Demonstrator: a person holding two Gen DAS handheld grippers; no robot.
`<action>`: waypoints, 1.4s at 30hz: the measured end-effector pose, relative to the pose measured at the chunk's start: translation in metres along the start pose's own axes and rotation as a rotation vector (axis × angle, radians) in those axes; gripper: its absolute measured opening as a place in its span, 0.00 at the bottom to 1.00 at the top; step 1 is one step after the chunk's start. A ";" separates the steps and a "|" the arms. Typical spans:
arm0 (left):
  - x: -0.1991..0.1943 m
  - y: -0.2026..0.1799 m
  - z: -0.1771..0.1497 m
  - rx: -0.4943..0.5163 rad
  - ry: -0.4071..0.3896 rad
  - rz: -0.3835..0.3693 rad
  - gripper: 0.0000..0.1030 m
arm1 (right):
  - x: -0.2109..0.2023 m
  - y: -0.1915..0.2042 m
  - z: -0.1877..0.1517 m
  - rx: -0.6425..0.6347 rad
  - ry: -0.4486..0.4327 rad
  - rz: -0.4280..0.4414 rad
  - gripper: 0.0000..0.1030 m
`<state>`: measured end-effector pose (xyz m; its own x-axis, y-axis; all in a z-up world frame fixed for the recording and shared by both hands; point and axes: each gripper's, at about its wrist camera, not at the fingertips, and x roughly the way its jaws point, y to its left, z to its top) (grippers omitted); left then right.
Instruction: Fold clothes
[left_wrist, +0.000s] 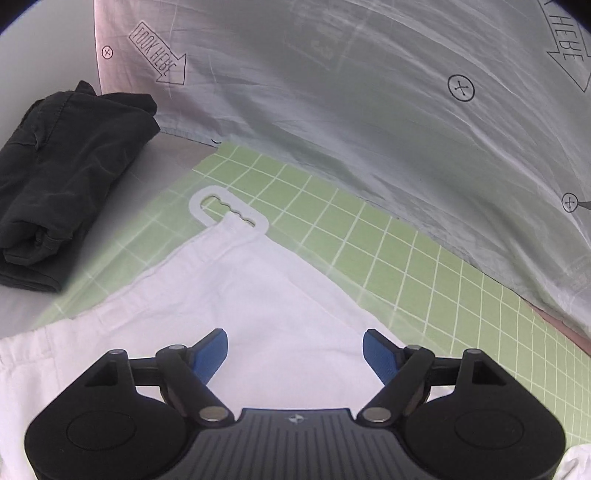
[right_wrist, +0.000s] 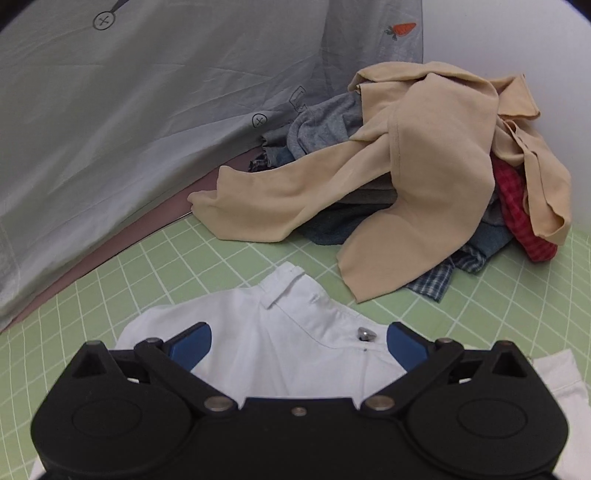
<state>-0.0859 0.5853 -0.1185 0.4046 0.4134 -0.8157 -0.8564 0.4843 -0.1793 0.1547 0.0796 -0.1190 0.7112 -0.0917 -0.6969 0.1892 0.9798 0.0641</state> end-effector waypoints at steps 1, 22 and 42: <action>0.008 -0.006 0.002 -0.008 0.010 0.007 0.81 | 0.006 -0.002 0.003 0.046 0.021 0.002 0.99; 0.081 -0.053 0.009 0.051 0.091 0.187 0.79 | 0.091 -0.009 0.033 0.377 0.193 0.010 0.85; 0.020 -0.015 0.058 -0.145 -0.145 0.136 0.02 | 0.036 -0.043 0.085 0.307 -0.117 0.035 0.20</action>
<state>-0.0464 0.6311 -0.1007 0.3147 0.5787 -0.7524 -0.9392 0.3045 -0.1587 0.2299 0.0187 -0.0862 0.7903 -0.0964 -0.6051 0.3464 0.8849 0.3114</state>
